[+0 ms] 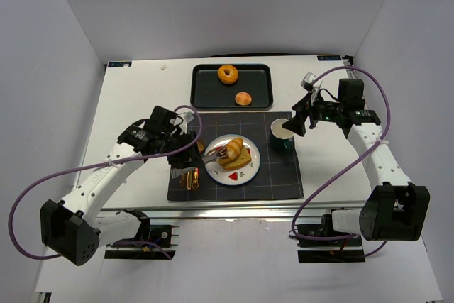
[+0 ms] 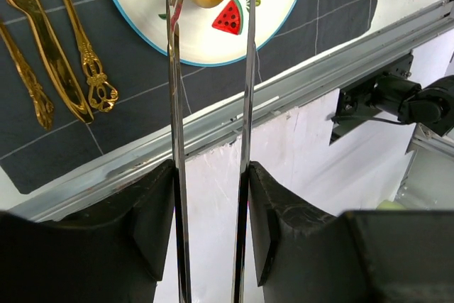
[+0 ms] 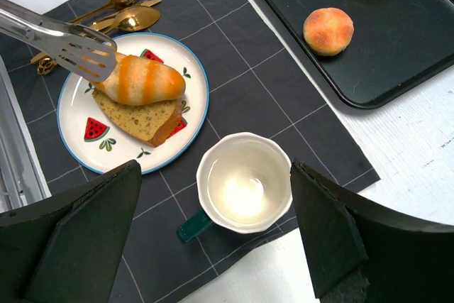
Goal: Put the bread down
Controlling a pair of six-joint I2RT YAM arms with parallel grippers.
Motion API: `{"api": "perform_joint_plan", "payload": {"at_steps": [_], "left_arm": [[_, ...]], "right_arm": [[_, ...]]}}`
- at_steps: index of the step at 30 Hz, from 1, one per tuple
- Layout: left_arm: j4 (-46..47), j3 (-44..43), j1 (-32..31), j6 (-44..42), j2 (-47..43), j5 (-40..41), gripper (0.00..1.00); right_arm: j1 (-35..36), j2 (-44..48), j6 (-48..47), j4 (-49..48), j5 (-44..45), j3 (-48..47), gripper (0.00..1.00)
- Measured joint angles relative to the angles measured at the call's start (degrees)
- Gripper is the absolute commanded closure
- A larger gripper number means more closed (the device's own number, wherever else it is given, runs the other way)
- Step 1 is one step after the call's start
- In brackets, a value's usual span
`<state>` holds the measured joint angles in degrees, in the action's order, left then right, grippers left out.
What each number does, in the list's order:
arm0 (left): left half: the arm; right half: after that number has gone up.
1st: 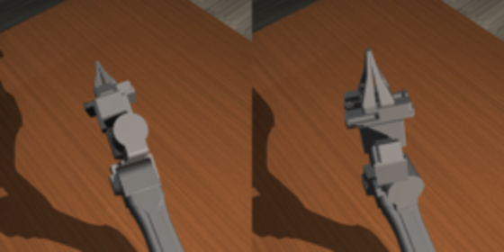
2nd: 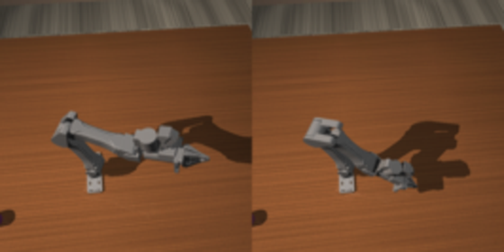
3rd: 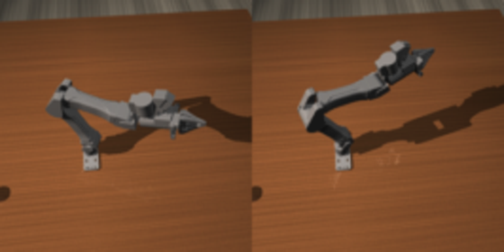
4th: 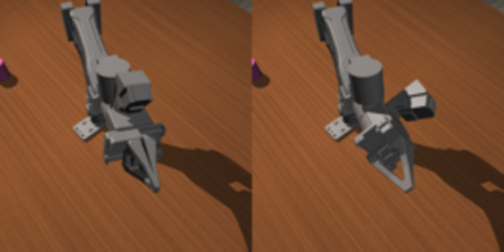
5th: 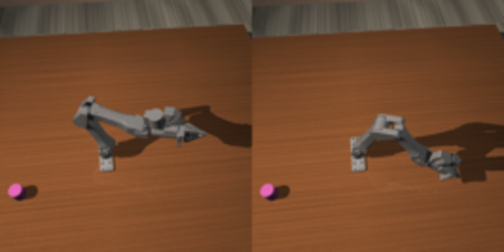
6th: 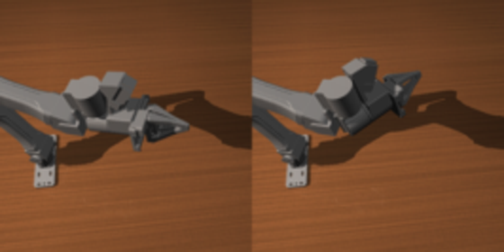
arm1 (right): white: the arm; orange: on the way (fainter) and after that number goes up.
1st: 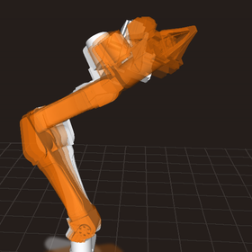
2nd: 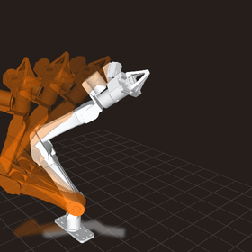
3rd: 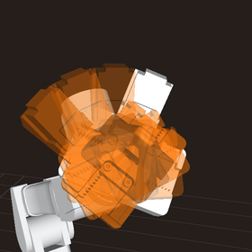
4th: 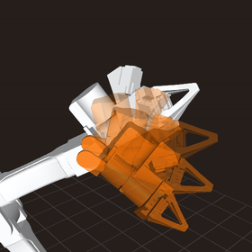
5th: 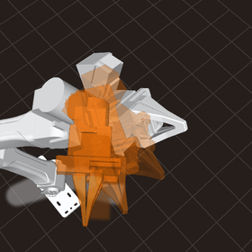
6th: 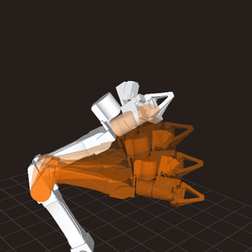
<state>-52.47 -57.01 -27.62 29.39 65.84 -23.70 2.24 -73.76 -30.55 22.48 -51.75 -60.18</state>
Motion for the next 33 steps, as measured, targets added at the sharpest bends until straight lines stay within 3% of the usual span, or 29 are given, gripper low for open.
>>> {"api": "perform_joint_plan", "payload": {"at_steps": [18, 28, 31, 33], "left_arm": [[-3.5, -4.1, 0.0, -2.6, 0.9, 3.7, 0.41], [-5.4, -8.2, 0.0, -2.6, 1.0, 8.0, 0.47], [-4.7, -9.5, 0.0, -2.0, 1.0, 8.9, 0.52], [-4.1, -10.1, 0.0, -1.6, 1.0, 9.8, 0.6]], "right_arm": [[0.0, 0.0, 0.0, 0.0, -0.1, 0.0, 0.11], [0.0, 0.0, 0.0, 0.0, -0.1, 0.0, 0.11], [0.0, 0.0, 0.0, 0.0, -0.1, 0.0, 0.1], [0.0, 0.0, 0.0, 0.0, -0.3, 0.0, 0.11]]}}
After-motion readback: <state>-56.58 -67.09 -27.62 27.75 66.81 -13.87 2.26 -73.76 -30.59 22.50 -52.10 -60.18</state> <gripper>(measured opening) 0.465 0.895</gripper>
